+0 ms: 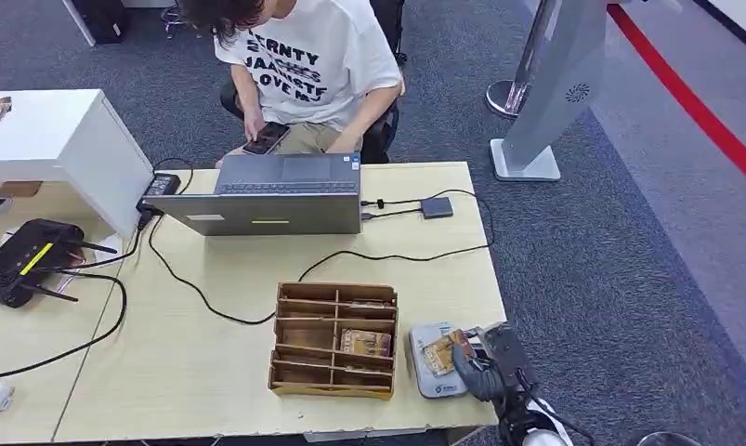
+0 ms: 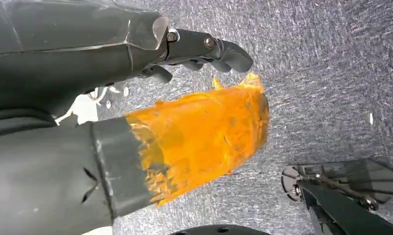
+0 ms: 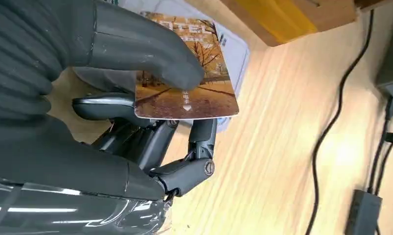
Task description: Pass the card to the sensor for recognition and then transmit it.
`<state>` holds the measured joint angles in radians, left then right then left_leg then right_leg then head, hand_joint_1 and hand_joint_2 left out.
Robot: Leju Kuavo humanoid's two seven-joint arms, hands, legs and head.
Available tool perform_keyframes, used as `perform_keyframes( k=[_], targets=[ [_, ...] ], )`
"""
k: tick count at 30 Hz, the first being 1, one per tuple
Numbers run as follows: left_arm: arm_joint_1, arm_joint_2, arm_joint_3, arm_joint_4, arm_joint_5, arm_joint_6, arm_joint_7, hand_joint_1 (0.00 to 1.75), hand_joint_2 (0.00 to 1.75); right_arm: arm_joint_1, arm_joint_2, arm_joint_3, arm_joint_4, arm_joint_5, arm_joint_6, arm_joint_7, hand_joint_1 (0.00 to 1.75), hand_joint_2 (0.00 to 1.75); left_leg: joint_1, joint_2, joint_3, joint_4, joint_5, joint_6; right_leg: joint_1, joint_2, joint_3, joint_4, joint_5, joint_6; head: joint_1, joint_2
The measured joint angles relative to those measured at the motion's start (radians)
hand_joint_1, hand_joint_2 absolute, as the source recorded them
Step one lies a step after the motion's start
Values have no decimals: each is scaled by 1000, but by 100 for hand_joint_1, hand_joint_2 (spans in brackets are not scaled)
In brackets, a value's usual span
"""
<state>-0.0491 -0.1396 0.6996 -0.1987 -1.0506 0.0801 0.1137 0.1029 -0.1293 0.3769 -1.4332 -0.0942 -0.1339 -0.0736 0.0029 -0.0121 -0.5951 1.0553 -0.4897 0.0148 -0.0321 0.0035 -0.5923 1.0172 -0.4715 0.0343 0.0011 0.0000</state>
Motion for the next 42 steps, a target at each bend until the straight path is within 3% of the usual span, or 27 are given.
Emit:
perform_keyframes(
  k=[19,42],
  targets=[
    [0,3,2,0,-9,0,0,0,0,-4,-21,39,21,29,-53,8,175,175,0,0,1,0,0,0,0,0,1,0,0,0,0,0],
    [0,3,10,0,-12,0,-2,0,0,-4,-26,50,19,43,-69,9,175,175,0,0,1,0,0,0,0,0,1,0,0,0,0,0]
  ],
)
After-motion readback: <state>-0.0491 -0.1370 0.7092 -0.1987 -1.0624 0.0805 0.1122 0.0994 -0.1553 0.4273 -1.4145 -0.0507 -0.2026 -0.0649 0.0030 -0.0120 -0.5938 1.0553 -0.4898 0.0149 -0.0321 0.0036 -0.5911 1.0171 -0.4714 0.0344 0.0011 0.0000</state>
